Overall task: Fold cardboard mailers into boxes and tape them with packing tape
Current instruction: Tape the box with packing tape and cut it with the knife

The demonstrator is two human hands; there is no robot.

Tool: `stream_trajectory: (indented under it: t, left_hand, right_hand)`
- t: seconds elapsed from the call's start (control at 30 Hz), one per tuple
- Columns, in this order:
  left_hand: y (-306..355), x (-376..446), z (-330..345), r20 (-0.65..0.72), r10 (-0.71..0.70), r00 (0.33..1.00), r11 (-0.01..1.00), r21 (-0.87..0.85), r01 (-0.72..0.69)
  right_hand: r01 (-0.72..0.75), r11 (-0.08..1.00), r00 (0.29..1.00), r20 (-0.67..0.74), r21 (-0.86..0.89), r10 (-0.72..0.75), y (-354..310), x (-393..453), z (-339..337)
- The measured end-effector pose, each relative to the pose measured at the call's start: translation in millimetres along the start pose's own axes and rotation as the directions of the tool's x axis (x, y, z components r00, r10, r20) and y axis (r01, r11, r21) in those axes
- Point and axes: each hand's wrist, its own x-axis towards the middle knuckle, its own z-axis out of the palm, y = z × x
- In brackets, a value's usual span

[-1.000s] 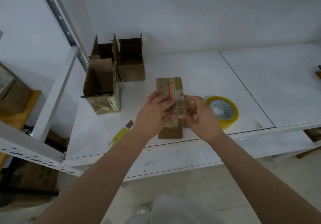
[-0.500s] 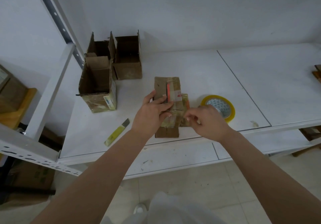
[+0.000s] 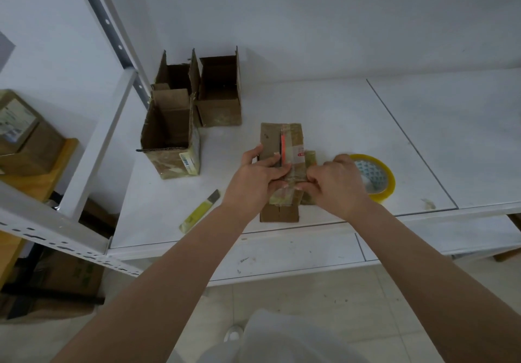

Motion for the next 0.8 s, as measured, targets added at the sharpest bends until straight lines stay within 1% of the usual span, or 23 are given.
stream_trajectory:
  t: [0.07, 0.17, 0.27, 0.3, 0.37, 0.4, 0.43, 0.5, 0.57, 0.6, 0.7, 0.8]
  left_hand:
    - [0.7, 0.1, -0.4, -0.006, 0.006, 1.000, 1.000, -0.005, -0.006]
    - [-0.4, -0.4, 0.0, -0.007, -0.019, 1.000, 1.000, -0.014, 0.019]
    - [0.3, 0.0, -0.7, 0.008, -0.001, 1.000, 1.000, 0.013, 0.001]
    - [2.0, -0.5, -3.4, -0.004, 0.008, 1.000, 1.000, -0.004, -0.008]
    - [6.8, -1.5, -11.8, -0.045, 0.029, 0.999, 0.997, -0.066, -0.032]
    - [8.0, -0.9, -15.3, -0.060, 0.032, 0.998, 0.996, -0.082, -0.037]
    - [9.5, 0.2, -17.5, -0.074, 0.015, 0.997, 0.996, -0.092, -0.022]
    - [17.8, 3.6, -18.3, -0.115, -0.099, 0.988, 0.991, -0.102, 0.087]
    - [34.3, 10.5, -15.4, -0.133, -0.253, 0.958, 0.967, -0.025, 0.252]
    - [43.4, 14.8, -12.3, -0.141, -0.299, 0.944, 0.952, 0.026, 0.306]
    - [61.9, 26.0, 1.7, -0.126, -0.337, 0.933, 0.934, 0.079, 0.348]
    - [55.9, 27.2, 10.0, -0.088, -0.400, 0.912, 0.906, 0.114, 0.408]
  right_hand:
    - [0.002, 1.000, 1.000, -0.027, 0.013, -0.001, -3.5, -0.3, 0.9]
    - [-0.036, 0.999, 0.999, -0.015, 0.011, 0.036, -3.9, -4.2, 1.6]
    - [-0.054, 0.998, 0.995, -0.079, 0.022, 0.056, -3.0, -5.6, 4.2]
    - [-0.065, 0.998, 0.996, -0.062, 0.017, 0.066, -3.8, -5.8, 5.7]
    - [-0.114, 0.993, 0.991, 0.073, 0.022, 0.112, -3.6, -6.6, 5.4]
    - [-0.150, 0.987, 0.980, 0.137, 0.059, 0.141, -1.9, -7.5, 3.7]
    - [-0.189, 0.975, 0.972, 0.165, 0.118, 0.169, 1.2, -9.6, 1.2]
    - [-0.276, 0.932, 0.959, 0.127, 0.236, 0.252, 10.6, -14.7, -2.1]
    - [-0.344, 0.898, 0.939, 0.091, 0.273, 0.332, 19.4, -16.5, -4.3]
    - [-0.368, 0.886, 0.929, 0.091, 0.280, 0.358, 22.2, -16.4, -4.4]
    - [-0.407, 0.854, 0.913, 0.108, 0.325, 0.394, 24.6, -16.1, -0.8]
    - [-0.446, 0.811, 0.892, 0.118, 0.379, 0.436, 25.2, -19.9, 5.5]
